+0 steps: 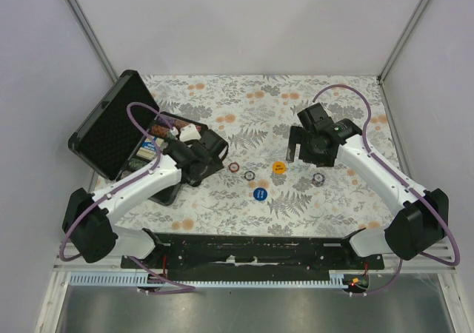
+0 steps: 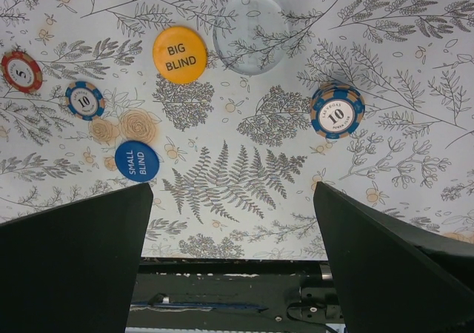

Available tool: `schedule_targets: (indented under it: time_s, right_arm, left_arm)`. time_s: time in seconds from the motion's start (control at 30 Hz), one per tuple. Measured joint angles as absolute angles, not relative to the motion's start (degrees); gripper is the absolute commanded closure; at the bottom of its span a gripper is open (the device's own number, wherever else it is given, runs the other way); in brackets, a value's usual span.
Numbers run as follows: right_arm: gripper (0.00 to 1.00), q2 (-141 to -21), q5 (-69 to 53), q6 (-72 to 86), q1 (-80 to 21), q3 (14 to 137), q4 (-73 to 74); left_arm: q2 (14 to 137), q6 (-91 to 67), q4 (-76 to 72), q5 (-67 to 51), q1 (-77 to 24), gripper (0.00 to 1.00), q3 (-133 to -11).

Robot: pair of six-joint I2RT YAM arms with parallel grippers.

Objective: Pack up texas hold em set

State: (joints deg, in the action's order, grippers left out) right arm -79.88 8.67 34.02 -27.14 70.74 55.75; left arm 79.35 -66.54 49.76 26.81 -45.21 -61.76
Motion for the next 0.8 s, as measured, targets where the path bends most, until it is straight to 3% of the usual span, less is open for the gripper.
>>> schedule_targets:
  time_s: [0.37,0.8]
  right_arm:
    - [0.02,-79.85,8.62,34.06,-27.11,70.74,55.75]
    - [0.02,-79.85,8.40,34.09,-27.09,70.74,55.77]
  left_arm:
    - [72.07,-63.00,51.20,26.96,-28.49,0.46,-59.79]
    - [78.56,-56.77,46.63,25.96,-18.55,0.46,-58.87]
